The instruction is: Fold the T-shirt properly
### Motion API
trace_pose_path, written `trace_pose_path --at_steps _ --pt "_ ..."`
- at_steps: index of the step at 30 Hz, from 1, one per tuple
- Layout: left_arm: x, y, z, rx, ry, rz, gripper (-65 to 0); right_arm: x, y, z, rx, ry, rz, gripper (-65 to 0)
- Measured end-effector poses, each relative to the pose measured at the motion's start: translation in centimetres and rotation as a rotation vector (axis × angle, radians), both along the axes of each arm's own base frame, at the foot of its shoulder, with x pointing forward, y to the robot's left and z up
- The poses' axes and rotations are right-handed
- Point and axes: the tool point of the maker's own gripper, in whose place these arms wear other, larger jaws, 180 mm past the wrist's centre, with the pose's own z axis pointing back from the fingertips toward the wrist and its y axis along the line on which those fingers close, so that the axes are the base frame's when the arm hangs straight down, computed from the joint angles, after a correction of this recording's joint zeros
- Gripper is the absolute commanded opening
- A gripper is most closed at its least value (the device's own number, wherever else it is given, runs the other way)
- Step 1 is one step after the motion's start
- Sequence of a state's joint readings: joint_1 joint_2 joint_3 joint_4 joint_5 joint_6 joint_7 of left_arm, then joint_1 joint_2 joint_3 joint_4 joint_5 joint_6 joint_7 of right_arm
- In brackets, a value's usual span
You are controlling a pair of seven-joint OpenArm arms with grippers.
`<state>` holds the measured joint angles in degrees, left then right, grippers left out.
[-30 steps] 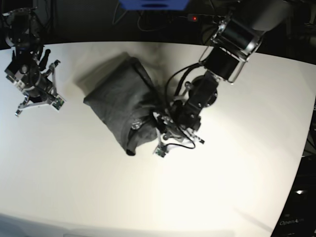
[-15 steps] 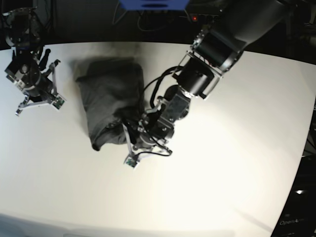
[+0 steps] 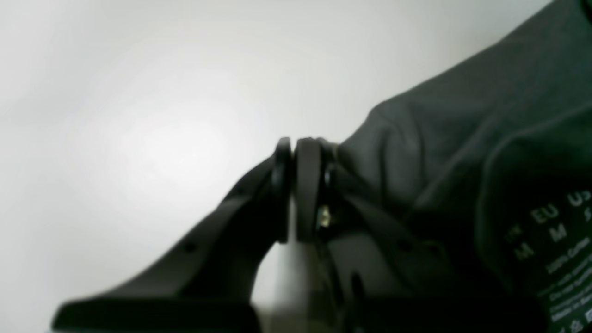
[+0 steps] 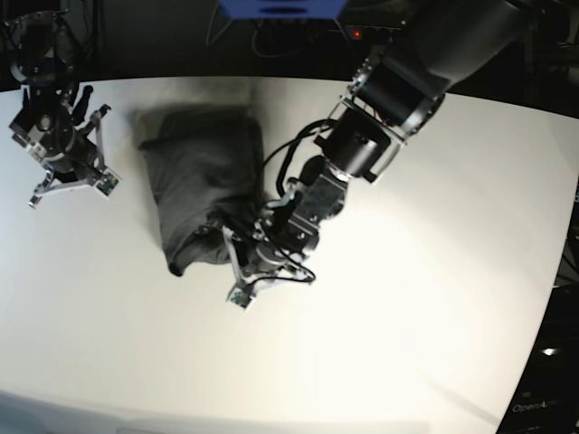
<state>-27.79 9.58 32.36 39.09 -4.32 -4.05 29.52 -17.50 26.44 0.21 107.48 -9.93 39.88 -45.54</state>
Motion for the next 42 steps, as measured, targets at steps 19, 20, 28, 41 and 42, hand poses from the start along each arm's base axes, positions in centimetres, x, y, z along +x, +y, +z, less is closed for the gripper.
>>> trace_pose_path --at_steps 19,20,28,41,42 --pt "0.6 17.5 9.5 -0.039 -0.133 0.373 -61.7 -4.9 -5.7 0.2 0.023 -0.025 -0.133 -64.4" --pt "-0.2 18.2 10.9 -0.035 -0.156 0.363 -61.7 -6.0 -6.2 -0.5 0.043 -0.011 -0.147 -64.4" --pt "-19.6 20.8 5.9 0.129 0.154 0.253 -61.7 -16.1 -10.1 -4.8 0.152 0.029 -0.425 -64.4" --pt "-34.2 23.0 0.8 0.13 0.379 0.383 -61.7 -28.9 -8.8 -13.1 0.354 0.128 -0.729 -64.4" --pt "-36.3 22.9 -0.5 0.143 0.444 0.383 -61.7 -30.1 -8.5 -14.0 0.375 0.148 -0.758 -64.4"
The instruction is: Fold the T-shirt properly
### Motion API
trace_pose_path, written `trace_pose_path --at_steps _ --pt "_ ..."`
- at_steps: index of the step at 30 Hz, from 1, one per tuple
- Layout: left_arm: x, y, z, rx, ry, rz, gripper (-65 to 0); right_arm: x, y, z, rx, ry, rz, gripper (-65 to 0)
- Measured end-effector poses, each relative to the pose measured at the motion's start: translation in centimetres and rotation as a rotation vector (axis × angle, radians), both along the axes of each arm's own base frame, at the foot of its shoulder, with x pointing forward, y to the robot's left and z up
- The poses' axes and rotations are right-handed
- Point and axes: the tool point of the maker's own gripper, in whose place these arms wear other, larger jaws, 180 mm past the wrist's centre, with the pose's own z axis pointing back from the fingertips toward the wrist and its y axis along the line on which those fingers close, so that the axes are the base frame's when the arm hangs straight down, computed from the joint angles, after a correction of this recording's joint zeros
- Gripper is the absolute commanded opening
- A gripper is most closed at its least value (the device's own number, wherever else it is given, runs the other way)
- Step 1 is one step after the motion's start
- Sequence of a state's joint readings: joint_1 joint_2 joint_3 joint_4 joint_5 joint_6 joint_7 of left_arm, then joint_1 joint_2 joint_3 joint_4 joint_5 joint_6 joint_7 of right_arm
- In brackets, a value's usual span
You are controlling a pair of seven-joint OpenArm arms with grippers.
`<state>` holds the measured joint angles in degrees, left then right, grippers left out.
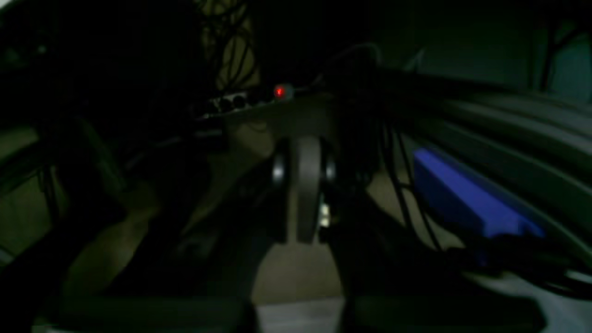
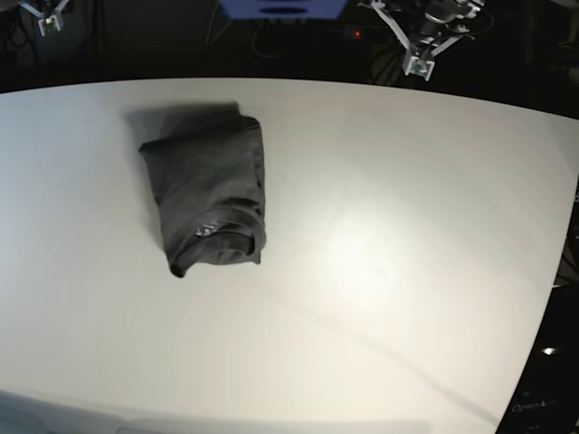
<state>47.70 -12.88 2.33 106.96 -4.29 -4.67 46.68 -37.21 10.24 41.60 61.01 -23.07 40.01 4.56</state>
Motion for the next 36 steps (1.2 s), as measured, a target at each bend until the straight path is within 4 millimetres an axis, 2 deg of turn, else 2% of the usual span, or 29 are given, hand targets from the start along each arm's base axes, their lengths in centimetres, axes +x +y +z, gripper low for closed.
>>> trace_pose_path --at_steps 2,4,5,7,9,11,14,15,18,20,21,23,24,25,28,30,32,36 --pt "-3.7 -0.3 -2.8 -0.001 0.09 0.009 -61.7 -1.4 0.4 -1.9 0.055 0.03 -0.057 -64.4" --pt "-6.5 -0.6 -5.4 -0.025 0.13 0.021 -61.7 -1.5 1.1 -3.6 0.114 0.002 -0.123 -64.4" --pt "-7.4 -0.4 -6.8 -0.028 0.143 0.036 -61.7 -1.9 1.8 -4.7 0.155 0.012 -0.153 -64.4" --pt "-8.4 1.1 -10.1 0.021 0.182 0.051 -61.7 -2.9 3.9 -7.3 0.247 0.104 -0.188 -64.4" --pt "-7.3 2.5 -13.6 0.036 0.153 0.062 -61.7 -2.0 7.4 -8.7 0.377 0.108 -0.234 -64.4" --pt "-6.3 3.6 -16.3 0.06 0.128 0.053 -61.7 0.2 10.2 -9.4 0.466 0.095 -0.226 -64.4" --pt "-4.1 4.3 -18.7 0.078 0.085 0.048 -61.7 4.0 8.1 -11.1 0.231 0.027 -0.143 -64.4" --pt "-3.6 4.5 -19.1 0.085 0.063 0.047 -61.5 4.4 7.9 -11.3 0.201 0.035 -0.109 -64.1" --pt "-2.3 5.0 -19.7 0.103 0.084 0.037 -61.4 2.3 10.4 -12.6 0.177 0.21 -0.019 -63.8" --pt "1.6 3.9 -19.6 0.041 0.027 0.026 -61.3 2.6 13.6 -13.4 0.204 0.235 0.0 -63.7" --pt "3.7 3.3 -19.4 0.02 -0.002 0.027 -61.3 3.4 14.7 -13.6 0.21 0.218 0.0 -63.5" --pt "6.8 2.9 -19.1 0.012 -0.051 0.031 -61.3 5.0 16.0 -13.9 0.21 0.184 -0.007 -63.3" --pt "7.2 3.0 -19.1 0.016 -0.045 0.03 -61.3 5.5 15.9 -13.9 0.199 0.172 -0.007 -62.2" --pt "6.7 3.3 -19.2 0.024 -0.023 0.029 -61.1 5.8 15.4 -14.0 0.165 0.166 -0.008 -60.9" --pt "2.4 4.6 -19.5 0.048 0.067 0.025 -61.1 6.4 13.1 -13.9 0.049 0.141 -0.032 -58.9" --pt "0.0 4.9 -19.7 0.059 0.124 0.026 -61.1 6.4 13.0 -13.9 0.053 0.137 -0.075 -58.8" --pt "0.2 4.5 -19.7 0.041 0.116 0.042 -59.6 6.4 13.4 -14.0 0.067 0.146 -0.101 -58.6" --pt "3.5 3.9 -19.5 0.019 0.042 0.074 -52.3 6.8 13.3 -13.9 0.067 0.133 -0.114 -55.4"
